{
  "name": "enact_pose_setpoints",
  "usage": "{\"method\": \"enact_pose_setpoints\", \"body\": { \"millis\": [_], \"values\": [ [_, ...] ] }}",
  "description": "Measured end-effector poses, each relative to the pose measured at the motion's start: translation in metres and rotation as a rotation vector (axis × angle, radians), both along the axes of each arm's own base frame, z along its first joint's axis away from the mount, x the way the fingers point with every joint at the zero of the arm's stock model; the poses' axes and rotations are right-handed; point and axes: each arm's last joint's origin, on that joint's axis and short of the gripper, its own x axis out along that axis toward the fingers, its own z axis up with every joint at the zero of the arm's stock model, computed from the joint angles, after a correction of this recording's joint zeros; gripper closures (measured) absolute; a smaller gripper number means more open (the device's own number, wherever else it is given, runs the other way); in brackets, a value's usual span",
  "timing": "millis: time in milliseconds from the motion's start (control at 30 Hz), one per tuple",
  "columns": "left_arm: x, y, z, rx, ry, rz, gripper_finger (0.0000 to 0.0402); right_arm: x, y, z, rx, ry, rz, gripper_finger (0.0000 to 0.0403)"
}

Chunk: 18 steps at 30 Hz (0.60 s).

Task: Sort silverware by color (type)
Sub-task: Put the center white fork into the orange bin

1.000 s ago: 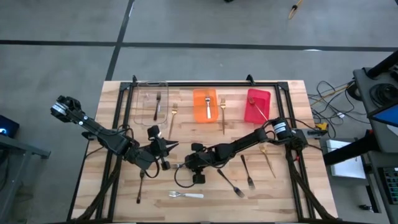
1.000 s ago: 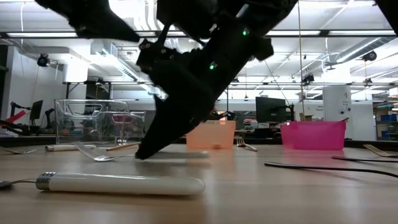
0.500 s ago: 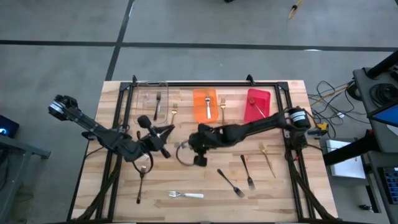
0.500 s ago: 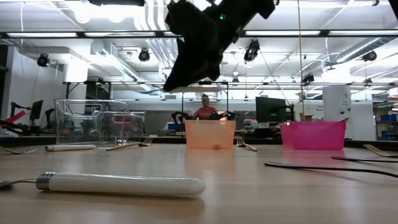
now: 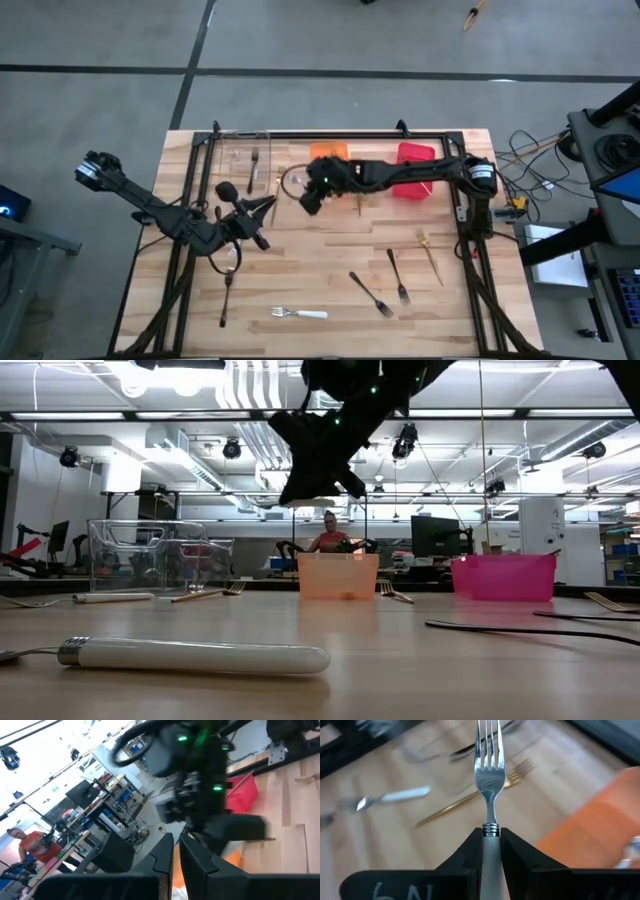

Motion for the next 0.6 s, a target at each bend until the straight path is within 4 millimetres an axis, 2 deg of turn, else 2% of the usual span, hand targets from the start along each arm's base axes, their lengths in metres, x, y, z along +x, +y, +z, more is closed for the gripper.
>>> {"method": "enact_pose_setpoints", "body": {
  "millis": [200,300,433,600],
  "values": [
    [0.001,0.001,-0.004,0.024,0.040,0.006,0.0388,-0.012,-0.041,-0.003,0.012,0.027,-0.202,0.0364],
    [0.001,0.002,-0.004,0.027,0.038,0.026,0.0388,-0.020,-0.056,-0.007,0.012,0.061,-0.311,0.0364],
    [0.000,0.002,-0.004,0.028,0.037,0.033,0.0388,-0.029,-0.069,-0.012,0.029,0.102,-0.411,0.0364],
    [0.000,0.002,-0.004,0.028,0.037,0.033,0.0388,-0.034,-0.072,-0.016,0.063,0.110,-0.472,0.0364]
  ]
}}
